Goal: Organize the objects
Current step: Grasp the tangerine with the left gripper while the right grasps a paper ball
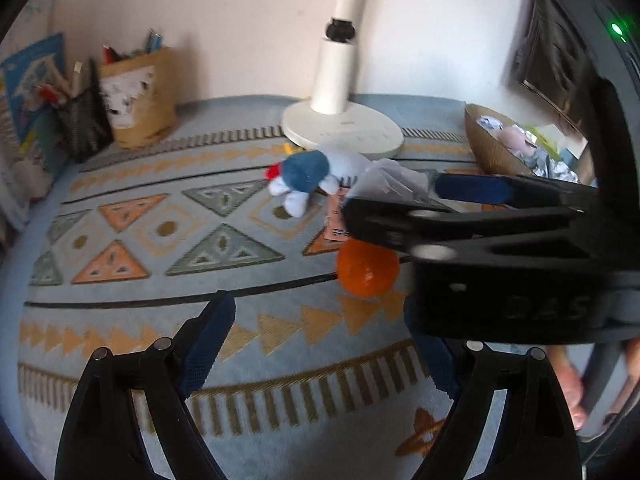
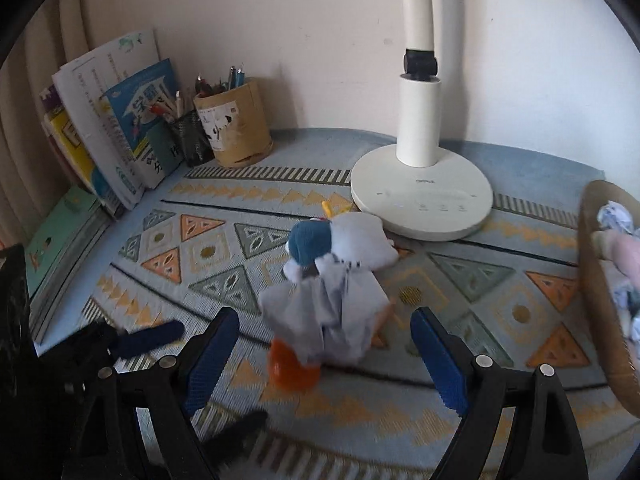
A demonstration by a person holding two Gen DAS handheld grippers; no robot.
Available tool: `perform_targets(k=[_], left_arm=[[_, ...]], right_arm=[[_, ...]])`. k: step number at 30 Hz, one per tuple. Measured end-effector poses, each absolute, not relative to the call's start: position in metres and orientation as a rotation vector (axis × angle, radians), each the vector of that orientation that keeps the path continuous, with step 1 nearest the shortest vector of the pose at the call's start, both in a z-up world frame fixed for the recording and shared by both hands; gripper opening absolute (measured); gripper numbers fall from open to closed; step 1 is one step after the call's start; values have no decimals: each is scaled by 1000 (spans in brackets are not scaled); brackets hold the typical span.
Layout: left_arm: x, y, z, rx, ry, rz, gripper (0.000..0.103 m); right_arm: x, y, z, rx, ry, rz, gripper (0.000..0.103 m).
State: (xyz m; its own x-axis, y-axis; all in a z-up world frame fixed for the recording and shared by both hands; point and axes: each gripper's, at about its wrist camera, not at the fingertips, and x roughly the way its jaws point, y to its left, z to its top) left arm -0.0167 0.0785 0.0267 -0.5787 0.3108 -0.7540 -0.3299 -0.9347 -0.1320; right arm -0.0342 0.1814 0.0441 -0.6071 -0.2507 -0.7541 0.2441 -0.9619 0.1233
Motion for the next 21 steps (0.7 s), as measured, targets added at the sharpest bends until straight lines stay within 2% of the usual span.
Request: perform_targets(k=[1, 2, 4, 6, 8, 9, 11, 19, 21], left_arm=[[-21, 81, 25, -1205, 18, 2489, 84], [-25, 84, 24, -1212, 17, 2476, 82], [-33, 90, 21, -1219, 16, 2452, 80], [-41, 94, 18, -1234, -3, 2416, 73], [-49, 99, 12, -1257, -27, 2386, 53], [-50, 101, 11, -1248, -26, 2388, 52], [-49, 106, 12, -1233, -23, 2370, 36], [-22, 69, 25, -1202, -62, 2484, 35], [-16, 51, 25, -1200, -71, 2550, 35]], right_arm=[[-37, 182, 42, 1214, -13, -2589, 66], [-38, 184, 40, 1216, -9, -2581, 58], [-37, 189, 39, 1198, -14, -2591, 55], [-33, 199, 41, 1162, -48, -2588, 53], [-29, 211, 43, 1160, -81, -2611, 52], [-28, 217, 44, 1156, -86, -2623, 52], [-21, 231, 46, 1145, -81, -2662, 52], [15, 255, 36, 1141, 25, -2674, 53], [24, 252, 32, 1138, 96, -2675, 60]])
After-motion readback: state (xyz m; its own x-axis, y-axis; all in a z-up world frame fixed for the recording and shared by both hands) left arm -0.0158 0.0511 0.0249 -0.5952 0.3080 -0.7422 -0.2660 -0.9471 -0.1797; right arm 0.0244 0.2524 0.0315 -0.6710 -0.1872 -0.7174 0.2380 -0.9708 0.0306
